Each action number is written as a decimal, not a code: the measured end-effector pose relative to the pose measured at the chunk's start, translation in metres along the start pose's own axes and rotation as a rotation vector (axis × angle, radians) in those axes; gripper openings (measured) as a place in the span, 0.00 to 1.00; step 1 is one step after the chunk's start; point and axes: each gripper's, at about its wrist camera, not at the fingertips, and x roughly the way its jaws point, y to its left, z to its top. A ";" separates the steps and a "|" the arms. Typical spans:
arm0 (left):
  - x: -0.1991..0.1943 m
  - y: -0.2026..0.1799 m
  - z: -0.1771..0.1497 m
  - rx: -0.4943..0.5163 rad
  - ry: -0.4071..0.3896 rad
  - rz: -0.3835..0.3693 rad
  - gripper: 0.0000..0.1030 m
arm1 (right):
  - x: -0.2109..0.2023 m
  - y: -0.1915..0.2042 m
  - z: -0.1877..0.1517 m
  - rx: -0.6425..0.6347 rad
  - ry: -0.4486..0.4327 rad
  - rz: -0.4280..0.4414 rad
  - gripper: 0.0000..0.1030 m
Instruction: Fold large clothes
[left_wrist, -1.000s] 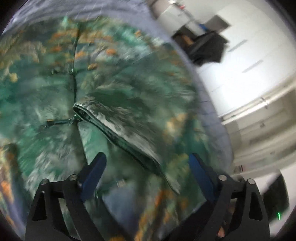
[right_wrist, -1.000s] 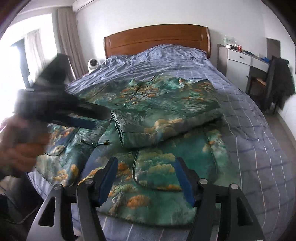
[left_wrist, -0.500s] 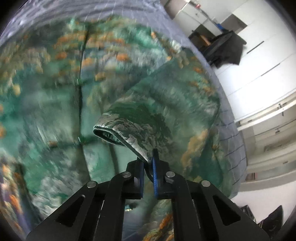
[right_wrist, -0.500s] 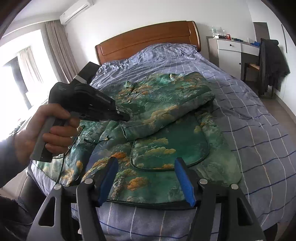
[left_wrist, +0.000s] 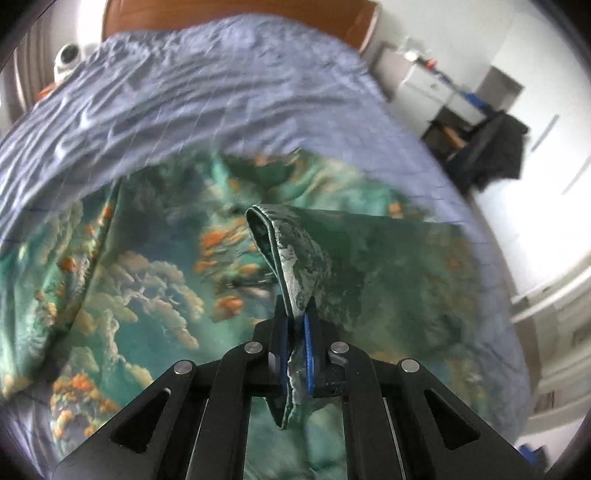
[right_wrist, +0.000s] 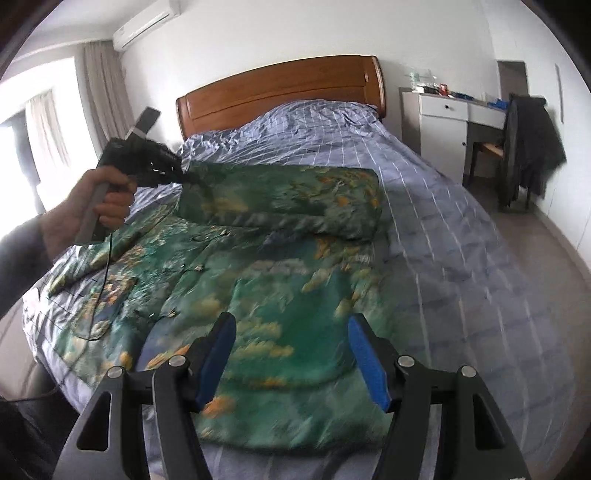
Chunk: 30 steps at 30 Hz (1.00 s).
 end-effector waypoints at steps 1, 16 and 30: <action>0.012 0.004 -0.002 -0.007 0.016 0.011 0.05 | 0.007 -0.004 0.009 -0.017 0.008 0.000 0.63; 0.069 0.007 -0.029 0.108 0.048 0.106 0.31 | 0.244 -0.079 0.171 -0.091 0.155 -0.033 0.49; 0.068 0.015 -0.048 0.108 -0.038 0.087 0.32 | 0.314 -0.078 0.173 -0.022 0.335 -0.015 0.49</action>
